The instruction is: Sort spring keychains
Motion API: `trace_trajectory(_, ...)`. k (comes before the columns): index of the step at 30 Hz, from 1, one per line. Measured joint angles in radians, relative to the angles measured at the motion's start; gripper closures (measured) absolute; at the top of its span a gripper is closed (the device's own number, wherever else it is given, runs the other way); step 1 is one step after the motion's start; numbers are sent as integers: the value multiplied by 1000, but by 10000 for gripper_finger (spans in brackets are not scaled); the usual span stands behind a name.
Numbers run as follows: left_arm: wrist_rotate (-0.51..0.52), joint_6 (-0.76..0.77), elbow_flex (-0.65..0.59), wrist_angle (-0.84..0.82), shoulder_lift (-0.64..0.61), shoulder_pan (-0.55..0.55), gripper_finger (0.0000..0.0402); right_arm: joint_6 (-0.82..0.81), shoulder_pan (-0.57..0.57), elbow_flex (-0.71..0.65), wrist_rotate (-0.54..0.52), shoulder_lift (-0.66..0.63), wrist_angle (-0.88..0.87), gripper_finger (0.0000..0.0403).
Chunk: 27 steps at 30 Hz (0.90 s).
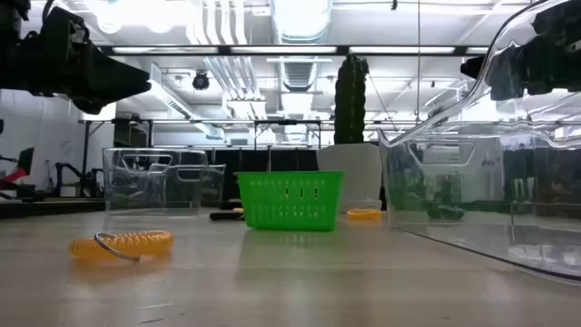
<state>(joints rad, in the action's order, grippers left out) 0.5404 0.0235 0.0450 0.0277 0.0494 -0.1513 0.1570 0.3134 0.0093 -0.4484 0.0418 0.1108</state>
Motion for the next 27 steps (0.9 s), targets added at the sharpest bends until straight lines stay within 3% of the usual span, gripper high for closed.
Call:
trace_trajectory(13, 0, 1, 0, 0, 0, 0, 234, 0, 0, 0, -3, 0, 38, 325)
trace_trajectory(22, 0, 27, 0, 3, 0, 0, 234, 102, 0, 15, -163, 2, 418, 334)
trace_trajectory(25, 0, 35, 0, 3, 0, 1, 234, 101, 0, 84, -221, 22, 365, 330)
trace_trajectory(27, 0, 35, 0, 3, 0, 1, 234, 70, 0, 165, -267, 61, 237, 327)
